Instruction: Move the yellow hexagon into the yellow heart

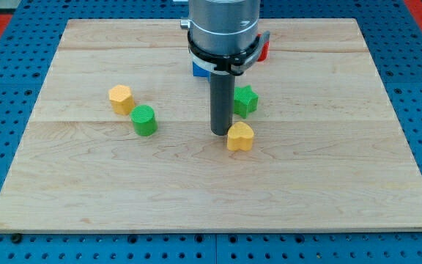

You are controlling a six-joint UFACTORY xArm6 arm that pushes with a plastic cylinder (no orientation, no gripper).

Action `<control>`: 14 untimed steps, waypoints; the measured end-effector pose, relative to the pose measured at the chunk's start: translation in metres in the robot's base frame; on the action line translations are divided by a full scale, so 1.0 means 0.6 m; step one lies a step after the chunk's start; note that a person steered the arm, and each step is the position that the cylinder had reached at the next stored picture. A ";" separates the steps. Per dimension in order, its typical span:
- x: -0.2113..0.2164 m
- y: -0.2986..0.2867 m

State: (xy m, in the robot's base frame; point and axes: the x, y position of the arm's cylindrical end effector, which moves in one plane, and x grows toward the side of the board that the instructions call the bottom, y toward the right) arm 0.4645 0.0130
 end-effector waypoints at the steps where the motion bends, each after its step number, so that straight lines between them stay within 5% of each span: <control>1: 0.007 -0.008; 3: 0.099 -0.348; 4: 0.017 -0.430; 9: -0.150 -0.211; 14: -0.189 0.009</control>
State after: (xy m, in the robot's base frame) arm 0.3511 0.0182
